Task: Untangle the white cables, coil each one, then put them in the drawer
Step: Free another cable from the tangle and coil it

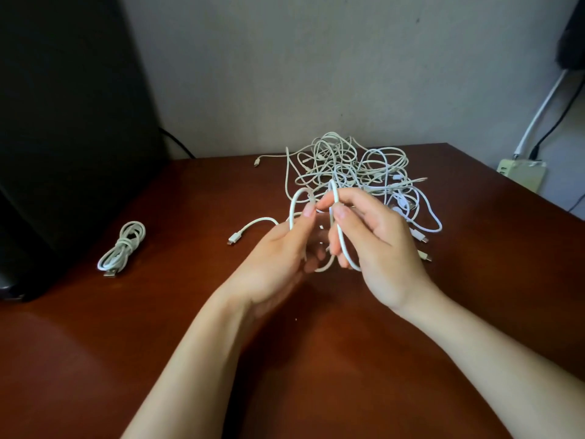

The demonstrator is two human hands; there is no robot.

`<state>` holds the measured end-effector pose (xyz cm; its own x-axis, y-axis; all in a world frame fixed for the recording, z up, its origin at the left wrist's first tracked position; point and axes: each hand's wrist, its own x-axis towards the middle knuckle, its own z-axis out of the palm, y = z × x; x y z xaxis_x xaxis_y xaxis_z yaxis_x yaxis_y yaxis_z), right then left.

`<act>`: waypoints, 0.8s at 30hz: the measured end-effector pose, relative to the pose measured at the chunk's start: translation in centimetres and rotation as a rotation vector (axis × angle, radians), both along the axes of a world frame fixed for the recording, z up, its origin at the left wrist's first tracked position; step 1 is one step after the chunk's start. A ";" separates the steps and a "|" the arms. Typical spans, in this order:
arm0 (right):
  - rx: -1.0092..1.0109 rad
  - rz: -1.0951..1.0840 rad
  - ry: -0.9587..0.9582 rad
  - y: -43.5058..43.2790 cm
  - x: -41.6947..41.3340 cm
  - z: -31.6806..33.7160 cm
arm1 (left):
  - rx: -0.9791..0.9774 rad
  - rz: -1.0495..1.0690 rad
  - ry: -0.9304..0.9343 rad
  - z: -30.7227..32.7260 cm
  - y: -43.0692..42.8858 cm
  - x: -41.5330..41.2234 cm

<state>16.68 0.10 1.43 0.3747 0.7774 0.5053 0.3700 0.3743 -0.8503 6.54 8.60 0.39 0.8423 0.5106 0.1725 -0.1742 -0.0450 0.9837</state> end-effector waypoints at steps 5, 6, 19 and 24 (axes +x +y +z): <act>0.017 -0.078 -0.041 0.1 0.5 -0.1 | -0.007 -0.044 -0.019 0.2 -0.3 0.0; 0.020 -0.089 -0.048 0.1 0.5 -0.1 | -0.006 -0.039 -0.026 0.2 -0.3 0.0; 0.017 -0.141 -0.061 0.3 0.3 -0.4 | -0.070 0.300 0.002 0.7 -0.1 0.3; 0.030 -0.096 -0.040 0.0 0.0 0.0 | -0.240 0.383 -0.125 0.9 0.4 -0.4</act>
<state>16.66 0.08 1.40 0.4254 0.7232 0.5441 0.4388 0.3610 -0.8229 6.10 9.03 1.28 0.5658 0.8186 0.0993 -0.3073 0.0976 0.9466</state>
